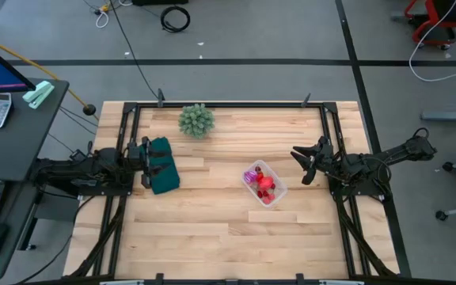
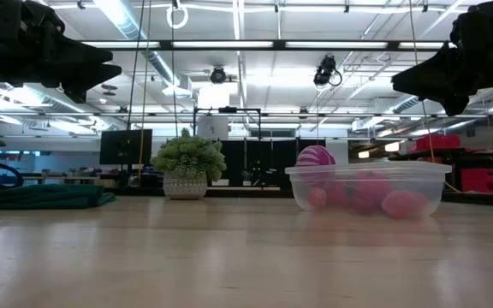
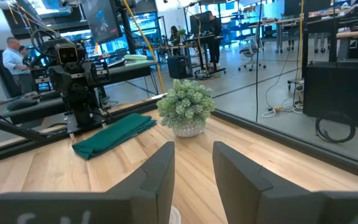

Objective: Pick and placing Produce into tupperware
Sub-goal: Return to Home Position

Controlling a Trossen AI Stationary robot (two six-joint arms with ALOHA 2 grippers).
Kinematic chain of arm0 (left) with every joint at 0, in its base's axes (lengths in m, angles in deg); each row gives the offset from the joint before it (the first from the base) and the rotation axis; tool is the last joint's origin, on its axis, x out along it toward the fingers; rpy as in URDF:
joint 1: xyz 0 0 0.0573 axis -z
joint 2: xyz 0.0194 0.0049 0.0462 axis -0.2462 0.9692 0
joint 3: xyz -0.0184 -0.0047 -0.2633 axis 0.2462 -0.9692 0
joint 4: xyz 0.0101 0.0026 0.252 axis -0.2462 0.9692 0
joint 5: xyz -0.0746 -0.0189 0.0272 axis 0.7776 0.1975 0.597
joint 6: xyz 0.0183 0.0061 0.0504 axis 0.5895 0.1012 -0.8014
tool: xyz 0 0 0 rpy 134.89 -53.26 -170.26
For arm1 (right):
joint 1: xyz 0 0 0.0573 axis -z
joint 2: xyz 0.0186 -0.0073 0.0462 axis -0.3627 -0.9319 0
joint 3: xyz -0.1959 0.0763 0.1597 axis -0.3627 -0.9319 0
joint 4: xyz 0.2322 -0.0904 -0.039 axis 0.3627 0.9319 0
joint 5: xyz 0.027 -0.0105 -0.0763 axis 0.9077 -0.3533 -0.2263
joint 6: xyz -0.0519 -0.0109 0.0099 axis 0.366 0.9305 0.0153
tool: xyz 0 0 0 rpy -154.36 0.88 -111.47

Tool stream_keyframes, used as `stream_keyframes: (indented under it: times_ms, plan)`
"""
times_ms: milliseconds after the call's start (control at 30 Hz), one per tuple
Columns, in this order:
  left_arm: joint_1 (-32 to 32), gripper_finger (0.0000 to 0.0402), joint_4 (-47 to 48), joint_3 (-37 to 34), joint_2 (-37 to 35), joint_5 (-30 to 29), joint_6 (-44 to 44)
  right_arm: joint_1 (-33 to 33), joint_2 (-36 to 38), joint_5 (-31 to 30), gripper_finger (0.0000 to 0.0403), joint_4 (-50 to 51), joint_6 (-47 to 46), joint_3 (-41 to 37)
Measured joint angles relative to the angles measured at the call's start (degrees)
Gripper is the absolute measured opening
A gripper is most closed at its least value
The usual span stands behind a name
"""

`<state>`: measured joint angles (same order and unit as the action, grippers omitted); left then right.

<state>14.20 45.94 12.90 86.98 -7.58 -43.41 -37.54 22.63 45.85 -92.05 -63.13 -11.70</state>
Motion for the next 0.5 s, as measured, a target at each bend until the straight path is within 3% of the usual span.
stream_keyframes:
  times_ms: [500]
  plan:
    - [0.0, 0.0195, 0.0, 0.0, 0.0, 0.0, 0.0, 0.0, 0.0, 0.0, 0.0117, 0.0, 0.0, 0.0]
